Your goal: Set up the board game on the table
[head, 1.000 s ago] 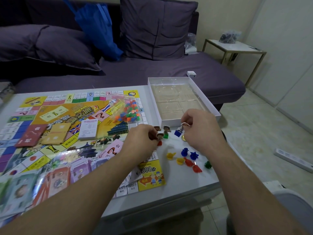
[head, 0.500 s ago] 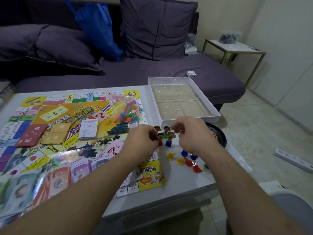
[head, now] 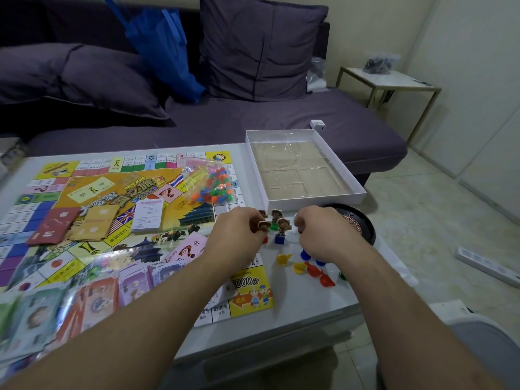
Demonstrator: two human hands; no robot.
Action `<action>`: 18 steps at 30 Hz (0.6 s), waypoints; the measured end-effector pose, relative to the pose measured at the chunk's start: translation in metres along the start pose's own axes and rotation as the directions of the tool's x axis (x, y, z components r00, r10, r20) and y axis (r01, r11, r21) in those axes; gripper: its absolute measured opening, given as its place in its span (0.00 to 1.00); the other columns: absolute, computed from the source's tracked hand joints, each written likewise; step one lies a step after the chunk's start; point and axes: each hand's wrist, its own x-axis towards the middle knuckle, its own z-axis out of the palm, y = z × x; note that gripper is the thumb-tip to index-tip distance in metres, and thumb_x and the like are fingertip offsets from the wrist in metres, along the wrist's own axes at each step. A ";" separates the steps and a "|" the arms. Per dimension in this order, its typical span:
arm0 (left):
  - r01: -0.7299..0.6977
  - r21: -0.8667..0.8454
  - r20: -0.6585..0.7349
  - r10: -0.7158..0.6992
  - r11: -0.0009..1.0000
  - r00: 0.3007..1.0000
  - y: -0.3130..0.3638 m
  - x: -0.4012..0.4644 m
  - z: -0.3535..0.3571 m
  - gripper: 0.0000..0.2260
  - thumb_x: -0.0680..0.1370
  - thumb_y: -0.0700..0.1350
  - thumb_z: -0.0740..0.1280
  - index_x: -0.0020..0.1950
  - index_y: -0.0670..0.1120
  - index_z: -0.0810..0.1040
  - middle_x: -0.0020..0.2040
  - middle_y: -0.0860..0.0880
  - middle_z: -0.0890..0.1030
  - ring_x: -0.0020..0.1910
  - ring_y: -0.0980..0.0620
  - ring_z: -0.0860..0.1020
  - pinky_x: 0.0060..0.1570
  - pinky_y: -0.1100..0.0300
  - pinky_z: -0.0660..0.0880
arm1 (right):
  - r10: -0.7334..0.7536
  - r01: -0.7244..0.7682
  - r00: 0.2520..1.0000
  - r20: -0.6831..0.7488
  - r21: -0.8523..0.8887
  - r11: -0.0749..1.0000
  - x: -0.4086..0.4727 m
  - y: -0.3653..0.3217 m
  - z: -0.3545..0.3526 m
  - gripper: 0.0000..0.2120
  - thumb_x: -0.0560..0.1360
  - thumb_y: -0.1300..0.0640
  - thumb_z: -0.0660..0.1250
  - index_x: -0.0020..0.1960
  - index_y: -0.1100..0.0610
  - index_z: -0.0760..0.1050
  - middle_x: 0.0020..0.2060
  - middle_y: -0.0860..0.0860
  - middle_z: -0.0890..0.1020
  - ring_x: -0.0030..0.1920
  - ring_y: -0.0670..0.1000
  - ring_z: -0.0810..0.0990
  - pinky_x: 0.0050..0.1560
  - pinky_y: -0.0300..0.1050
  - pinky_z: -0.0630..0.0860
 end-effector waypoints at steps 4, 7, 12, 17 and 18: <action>0.002 0.013 0.000 -0.002 1.000 1.000 -0.001 0.001 -0.001 0.09 0.79 0.45 0.74 0.59 0.51 0.85 0.52 0.52 0.86 0.48 0.54 0.80 0.45 0.63 0.73 | -0.003 0.005 1.000 -0.023 0.088 0.996 -0.001 0.002 -0.001 0.22 0.77 0.68 0.65 0.67 0.51 0.79 0.59 0.52 0.84 0.58 0.53 0.82 0.59 0.53 0.83; -0.001 0.017 0.007 0.001 1.000 1.000 -0.001 0.000 -0.002 0.10 0.78 0.44 0.74 0.60 0.51 0.85 0.53 0.51 0.86 0.49 0.53 0.80 0.47 0.62 0.74 | 0.059 -0.036 0.990 -0.125 0.177 0.984 -0.003 0.003 -0.007 0.19 0.75 0.68 0.65 0.60 0.50 0.81 0.54 0.49 0.84 0.51 0.51 0.82 0.52 0.52 0.85; -0.006 0.020 0.008 0.005 1.000 1.000 -0.002 -0.003 -0.008 0.11 0.78 0.43 0.74 0.60 0.50 0.85 0.53 0.52 0.85 0.50 0.55 0.81 0.49 0.63 0.76 | 0.082 -0.017 0.967 -0.242 0.259 0.966 -0.005 -0.004 -0.012 0.17 0.73 0.69 0.66 0.53 0.49 0.80 0.48 0.47 0.83 0.46 0.49 0.82 0.49 0.52 0.85; -0.022 0.002 -0.008 0.022 1.000 1.000 -0.007 -0.008 -0.026 0.12 0.78 0.39 0.71 0.60 0.50 0.83 0.52 0.55 0.84 0.52 0.56 0.81 0.52 0.63 0.78 | 0.044 0.048 0.951 -0.305 0.287 0.957 -0.007 -0.021 -0.012 0.17 0.74 0.69 0.67 0.53 0.48 0.79 0.47 0.47 0.82 0.46 0.49 0.81 0.49 0.52 0.85; -0.027 -0.008 -0.023 0.027 1.000 0.999 -0.009 -0.009 -0.031 0.11 0.78 0.39 0.71 0.59 0.50 0.84 0.50 0.55 0.84 0.51 0.57 0.81 0.52 0.63 0.79 | 0.031 0.063 0.952 -0.303 0.293 0.954 -0.008 -0.027 -0.012 0.17 0.74 0.69 0.67 0.53 0.49 0.79 0.47 0.47 0.82 0.47 0.49 0.81 0.49 0.52 0.85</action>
